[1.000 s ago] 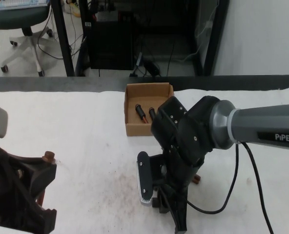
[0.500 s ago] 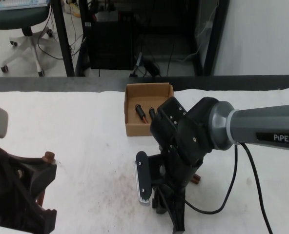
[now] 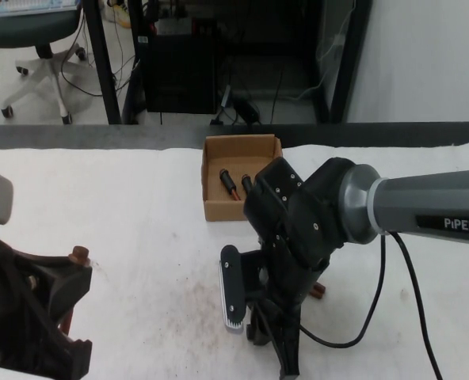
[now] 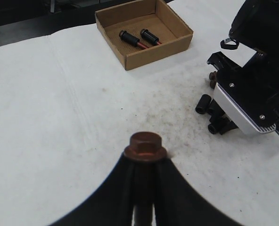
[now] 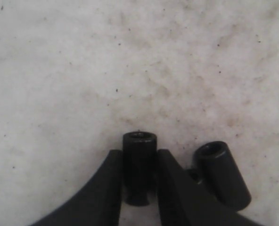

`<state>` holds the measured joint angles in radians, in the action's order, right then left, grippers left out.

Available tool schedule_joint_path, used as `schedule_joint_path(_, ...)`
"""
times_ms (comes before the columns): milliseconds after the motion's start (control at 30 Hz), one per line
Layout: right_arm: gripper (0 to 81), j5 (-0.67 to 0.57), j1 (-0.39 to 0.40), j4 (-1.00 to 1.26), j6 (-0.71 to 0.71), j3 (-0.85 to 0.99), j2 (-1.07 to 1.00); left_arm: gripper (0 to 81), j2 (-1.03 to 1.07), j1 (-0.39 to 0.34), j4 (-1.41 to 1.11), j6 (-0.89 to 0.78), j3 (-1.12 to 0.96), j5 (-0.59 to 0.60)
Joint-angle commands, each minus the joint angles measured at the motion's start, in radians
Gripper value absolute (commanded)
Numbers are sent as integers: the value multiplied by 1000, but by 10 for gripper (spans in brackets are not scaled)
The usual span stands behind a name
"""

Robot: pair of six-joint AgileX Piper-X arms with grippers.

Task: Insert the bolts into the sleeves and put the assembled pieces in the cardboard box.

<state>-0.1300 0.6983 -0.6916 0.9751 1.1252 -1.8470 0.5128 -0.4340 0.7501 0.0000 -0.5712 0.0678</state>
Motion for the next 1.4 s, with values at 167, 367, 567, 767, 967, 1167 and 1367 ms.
schedule_joint_path(167,6,-5,2,6,-144,38,65,2,-5,1,-8,0,-1,-3)
schedule_joint_path(367,6,-26,2,55,-389,75,247,2,-5,1,-99,-18,-1,-3)
schedule_joint_path(567,8,-285,-12,72,-762,58,417,2,-5,1,-366,-97,-1,63)
schedule_joint_path(767,8,-409,3,157,-889,-82,574,2,17,1,-857,-196,-1,332)
schedule_joint_path(967,8,-396,29,654,-1174,-373,741,2,113,1,-1131,-460,-1,343)
schedule_joint_path(1167,8,-270,110,1360,-1286,-584,752,2,254,1,-1259,-592,-1,562)
schedule_joint_path(1367,8,-269,130,1334,-1289,-602,716,2,357,1,-1374,-636,-1,728)
